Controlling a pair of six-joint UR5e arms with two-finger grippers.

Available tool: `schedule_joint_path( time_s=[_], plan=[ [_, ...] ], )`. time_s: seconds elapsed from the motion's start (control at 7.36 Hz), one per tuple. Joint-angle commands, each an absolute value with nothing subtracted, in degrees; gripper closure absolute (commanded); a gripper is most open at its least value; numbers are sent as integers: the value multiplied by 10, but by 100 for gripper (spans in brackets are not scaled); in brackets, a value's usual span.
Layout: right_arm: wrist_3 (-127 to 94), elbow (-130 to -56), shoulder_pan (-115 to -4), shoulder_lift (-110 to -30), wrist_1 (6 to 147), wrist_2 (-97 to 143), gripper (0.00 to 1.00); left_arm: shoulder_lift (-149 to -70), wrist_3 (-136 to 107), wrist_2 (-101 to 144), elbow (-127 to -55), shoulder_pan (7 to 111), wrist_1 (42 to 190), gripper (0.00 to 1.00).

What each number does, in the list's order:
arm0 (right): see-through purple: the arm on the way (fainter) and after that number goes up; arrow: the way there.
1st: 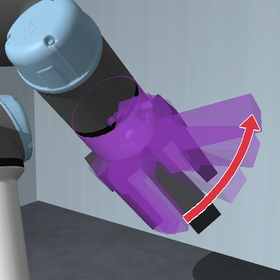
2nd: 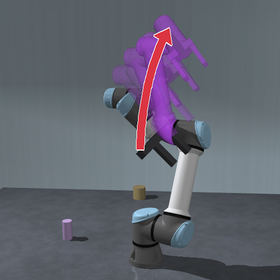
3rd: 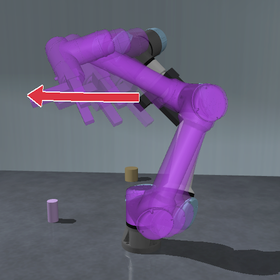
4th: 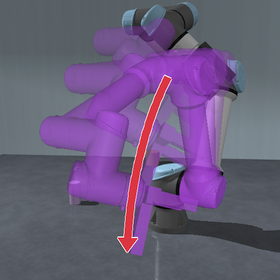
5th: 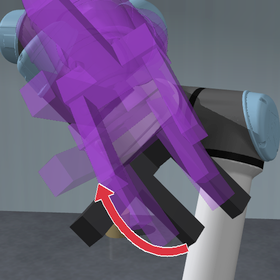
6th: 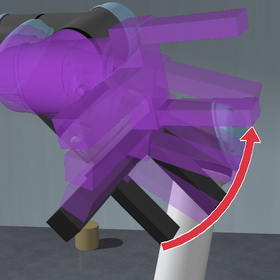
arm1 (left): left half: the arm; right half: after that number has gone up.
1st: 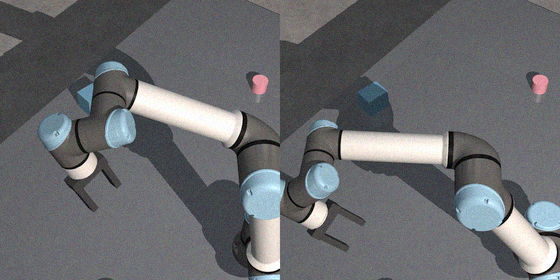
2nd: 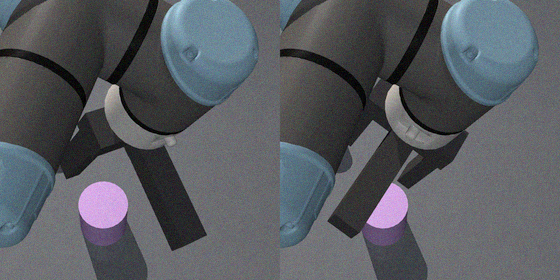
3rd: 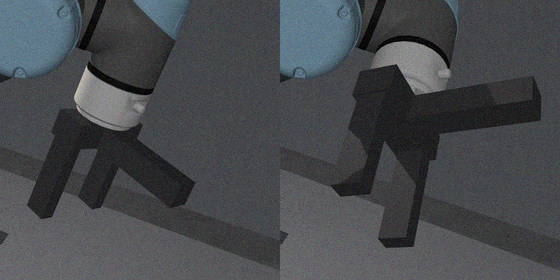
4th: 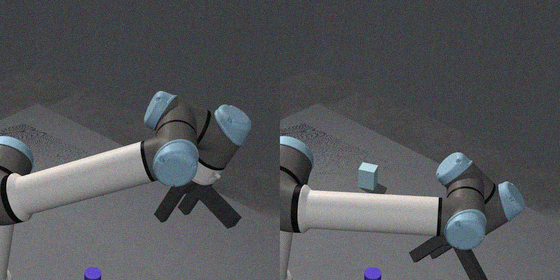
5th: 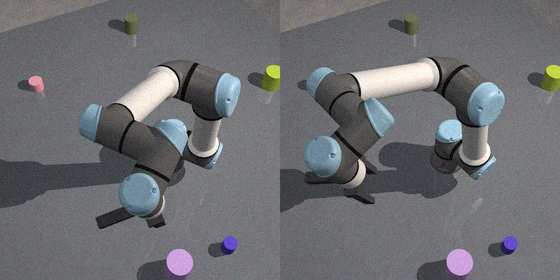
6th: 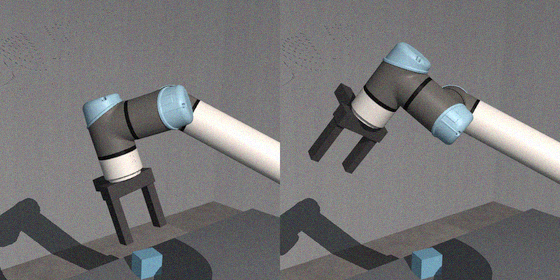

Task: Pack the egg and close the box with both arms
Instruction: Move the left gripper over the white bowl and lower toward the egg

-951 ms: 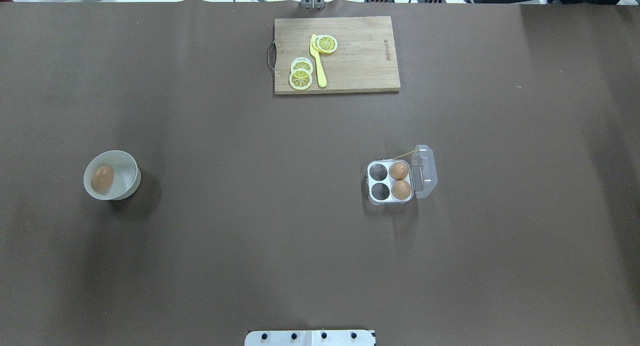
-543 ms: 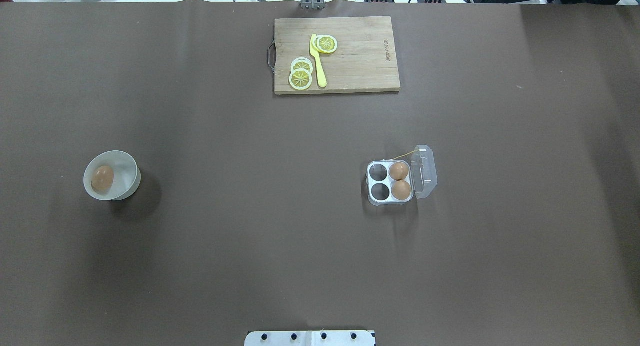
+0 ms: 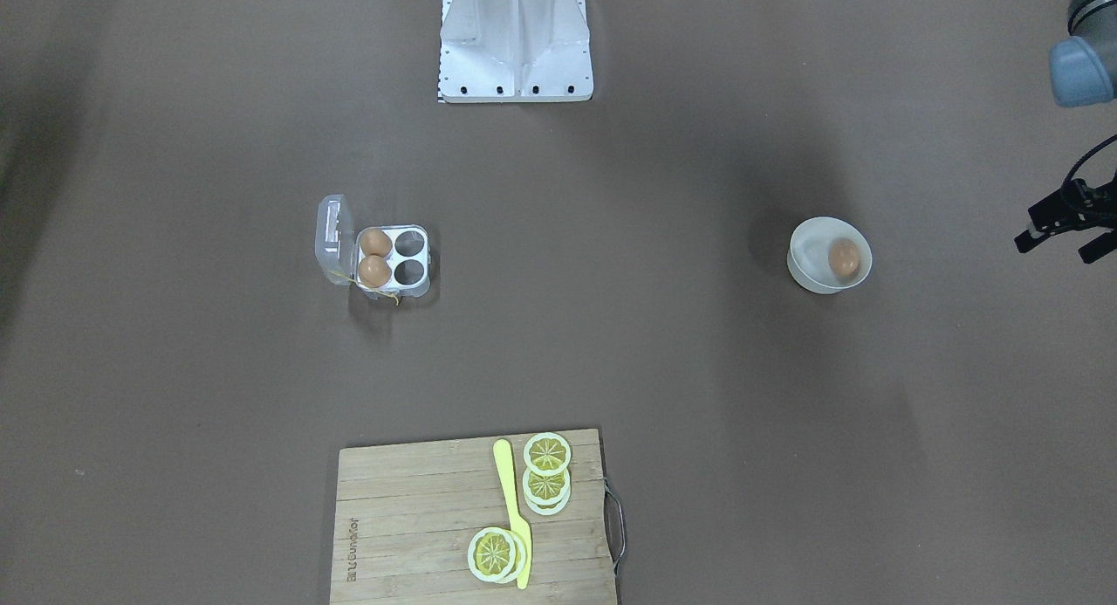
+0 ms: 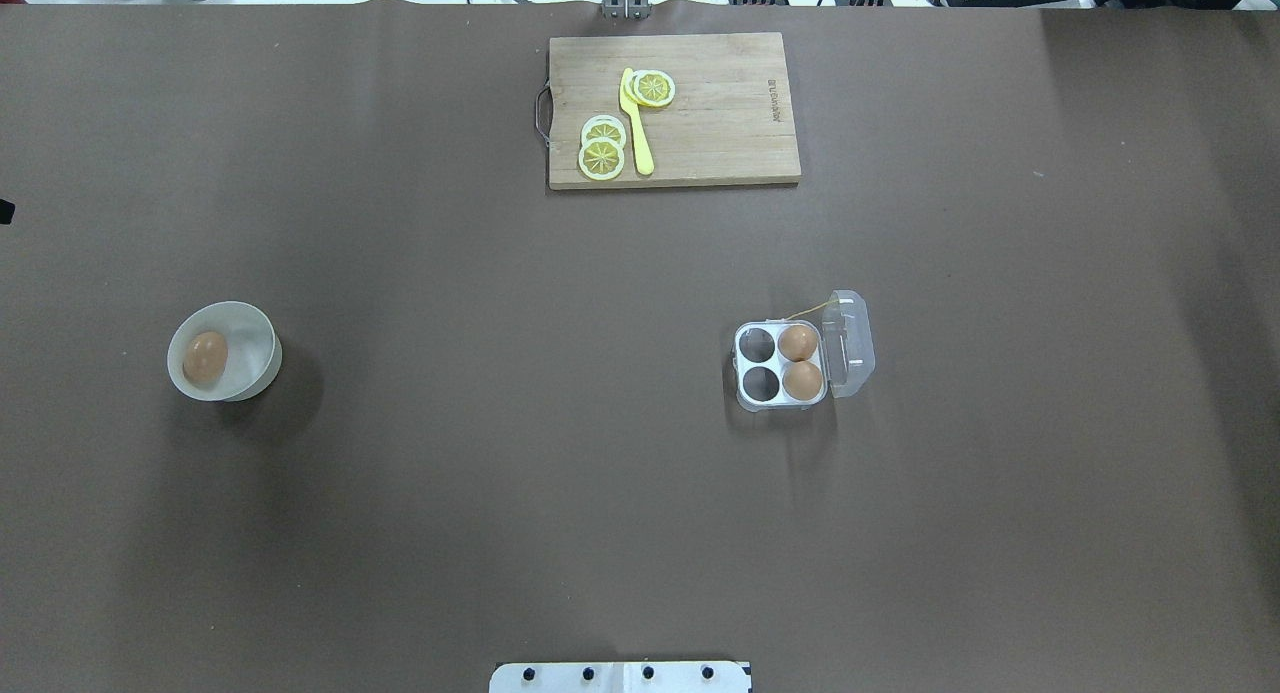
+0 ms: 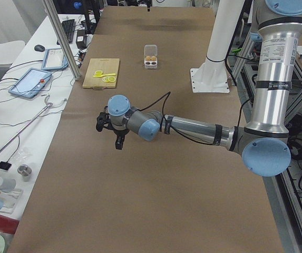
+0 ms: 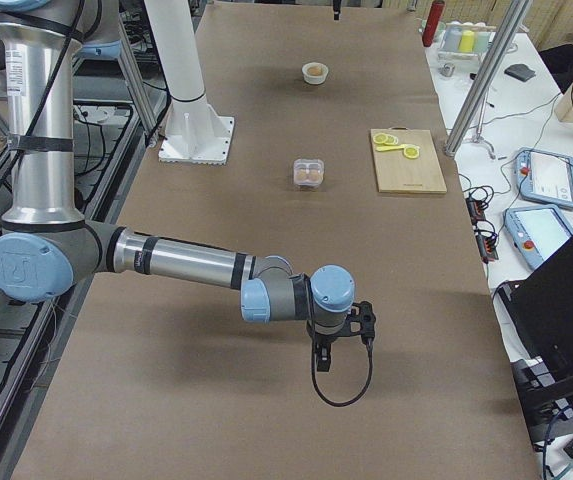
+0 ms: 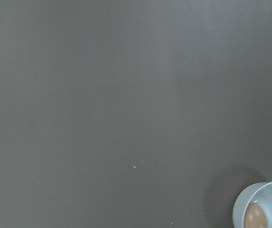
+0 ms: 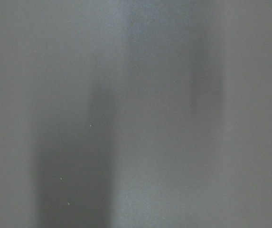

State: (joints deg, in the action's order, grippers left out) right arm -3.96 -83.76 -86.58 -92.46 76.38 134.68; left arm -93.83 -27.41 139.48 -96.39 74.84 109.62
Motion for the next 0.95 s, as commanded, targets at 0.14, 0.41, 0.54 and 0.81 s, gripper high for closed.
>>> schedule_joint_path(
  time_s=[0.14, 0.41, 0.54, 0.81],
  plan=[
    [-40, -838, -866, -925, 765, 1346, 0, -969, -406, 1352, -989, 672, 1099, 2],
    [-40, -838, -866, -925, 765, 1345, 0, -980, -468, 1315, -1000, 623, 1099, 2],
    [-40, -837, -866, -925, 765, 1345, 0, -980, -483, 1291, -1001, 599, 1100, 2],
    [-40, -837, -866, -927, 766, 1345, 0, -979, -517, 1259, -1000, 554, 1119, 2]
  ],
)
